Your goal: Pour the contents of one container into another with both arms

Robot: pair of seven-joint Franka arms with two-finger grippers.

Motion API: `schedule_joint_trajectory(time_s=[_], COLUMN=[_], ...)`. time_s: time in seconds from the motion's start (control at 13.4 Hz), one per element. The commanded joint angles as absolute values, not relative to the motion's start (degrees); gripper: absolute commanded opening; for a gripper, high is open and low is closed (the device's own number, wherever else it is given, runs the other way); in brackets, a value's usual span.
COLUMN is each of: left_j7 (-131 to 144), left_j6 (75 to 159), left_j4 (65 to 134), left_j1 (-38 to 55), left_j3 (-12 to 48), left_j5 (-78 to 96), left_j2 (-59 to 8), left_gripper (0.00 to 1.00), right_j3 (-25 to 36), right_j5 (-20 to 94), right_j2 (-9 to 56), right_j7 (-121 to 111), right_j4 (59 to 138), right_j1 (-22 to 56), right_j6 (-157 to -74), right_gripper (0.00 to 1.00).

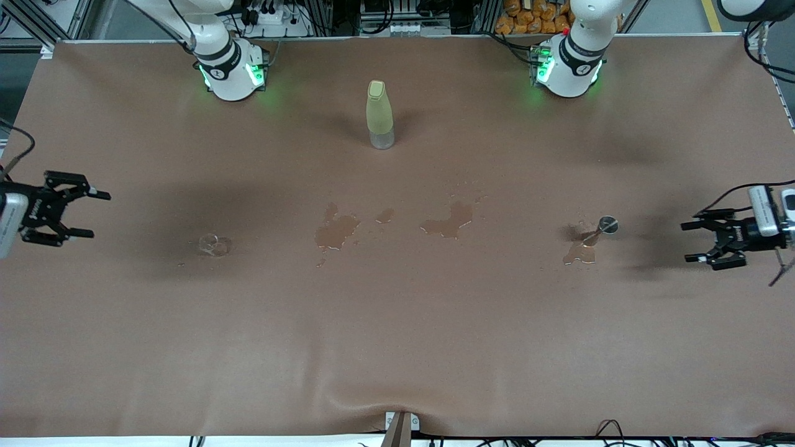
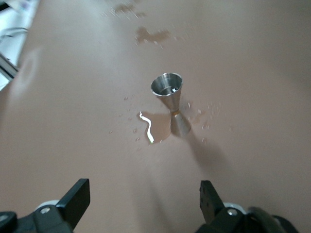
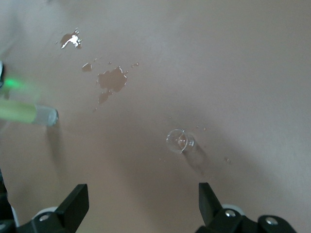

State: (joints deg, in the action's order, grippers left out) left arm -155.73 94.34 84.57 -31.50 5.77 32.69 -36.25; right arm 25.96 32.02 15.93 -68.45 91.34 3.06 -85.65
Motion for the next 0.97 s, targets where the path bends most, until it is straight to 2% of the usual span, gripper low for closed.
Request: schedule_joint_trajectory(time_s=[0.0,0.3,0.45,0.67,0.9], left_j7=[-157.41,-151.56,-141.64,-127.76,-106.77], left_j6=[95.54,96.5,96.42,96.33,96.5], left_j4=[81.13,81.04,81.04,81.21,81.3], left_j1=[-26.47,-23.39,-22.51,-19.87,-17.85], left_j3=[5.01,5.54,5.8,5.71,5.8], left_j5=[24.72,21.09,21.01,19.69,16.8], left_j2=[-30.96,-24.88,-23.56,-20.84,-18.64], left_gripper=[1.0,1.0,1.0,1.0,1.0], right_j3=[26.63,26.46,24.1,15.23,2.68], right_j5=[26.74,19.18,15.05,9.41,7.22], right_j2=[9.07,2.48,0.1,-1.75,-2.37], right_j7=[-53.5,-33.88,-26.23,-16.37,-13.1], right_j4=[93.6,93.25,92.9,91.5,90.88], right_j1=[7.02,12.73,13.88,11.0,1.27], right_j6=[-84.82,-84.73,-84.64,-82.98,-82.27], right_gripper=[1.0,1.0,1.0,1.0,1.0])
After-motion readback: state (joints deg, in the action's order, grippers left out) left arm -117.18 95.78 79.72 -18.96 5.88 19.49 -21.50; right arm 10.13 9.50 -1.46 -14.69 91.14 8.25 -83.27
